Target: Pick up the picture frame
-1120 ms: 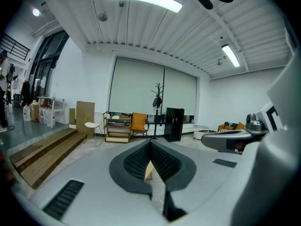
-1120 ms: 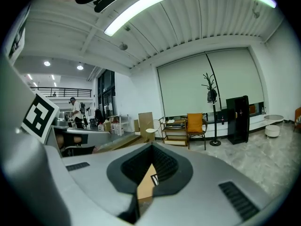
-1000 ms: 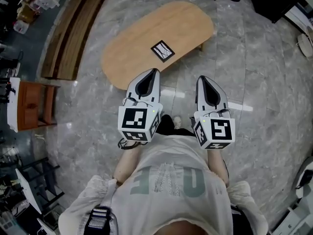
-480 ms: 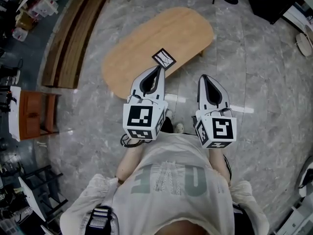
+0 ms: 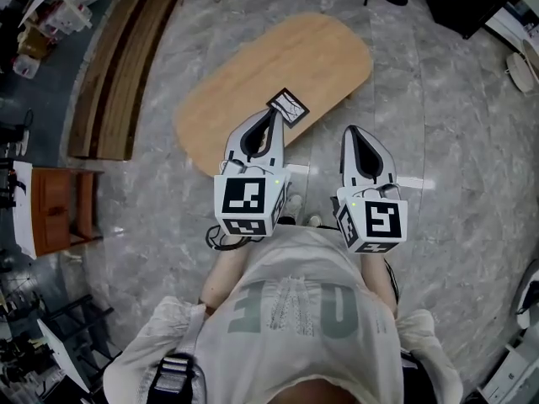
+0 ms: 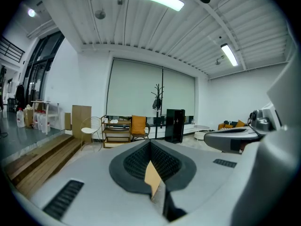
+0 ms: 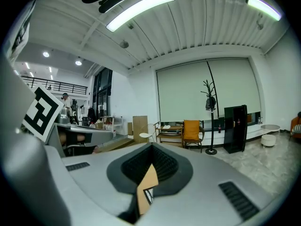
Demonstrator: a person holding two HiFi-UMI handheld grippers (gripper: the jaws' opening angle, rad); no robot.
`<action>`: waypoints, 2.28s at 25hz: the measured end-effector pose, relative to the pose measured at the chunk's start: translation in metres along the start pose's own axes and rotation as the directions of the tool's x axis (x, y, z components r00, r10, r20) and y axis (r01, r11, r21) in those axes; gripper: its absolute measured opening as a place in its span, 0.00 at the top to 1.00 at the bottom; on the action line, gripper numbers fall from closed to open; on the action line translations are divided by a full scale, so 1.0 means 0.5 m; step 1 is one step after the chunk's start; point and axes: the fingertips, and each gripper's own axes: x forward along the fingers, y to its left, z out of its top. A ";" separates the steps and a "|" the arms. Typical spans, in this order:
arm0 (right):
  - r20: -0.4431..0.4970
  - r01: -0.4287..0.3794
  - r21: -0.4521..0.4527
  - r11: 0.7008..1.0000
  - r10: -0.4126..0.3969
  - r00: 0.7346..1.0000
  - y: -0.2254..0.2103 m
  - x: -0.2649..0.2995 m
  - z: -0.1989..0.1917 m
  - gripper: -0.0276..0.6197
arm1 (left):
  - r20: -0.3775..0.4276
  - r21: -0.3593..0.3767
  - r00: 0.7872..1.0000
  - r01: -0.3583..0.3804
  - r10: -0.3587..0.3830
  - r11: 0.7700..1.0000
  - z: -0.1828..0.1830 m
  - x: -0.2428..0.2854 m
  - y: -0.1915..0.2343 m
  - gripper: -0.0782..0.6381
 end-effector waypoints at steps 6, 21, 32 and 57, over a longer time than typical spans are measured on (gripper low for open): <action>-0.023 0.034 0.005 0.999 -0.034 0.999 -0.006 0.023 -0.024 0.95 | -0.030 -0.011 0.999 0.016 -0.016 1.000 -0.026 0.018 0.005 0.88; -0.081 -0.041 0.047 0.998 0.045 0.996 -0.077 0.011 -0.053 0.95 | -0.049 -0.035 0.998 -0.045 0.043 0.998 -0.032 0.042 -0.081 0.88; -0.078 -0.077 0.022 0.997 0.079 0.994 -0.106 0.039 -0.056 0.95 | -0.067 -0.036 0.992 -0.109 0.107 0.993 -0.051 0.074 -0.063 0.88; -0.214 -0.168 0.038 0.985 0.172 0.961 -0.184 0.278 -0.571 0.95 | -0.212 -0.064 0.950 -0.250 0.232 0.966 -0.596 0.287 0.006 0.88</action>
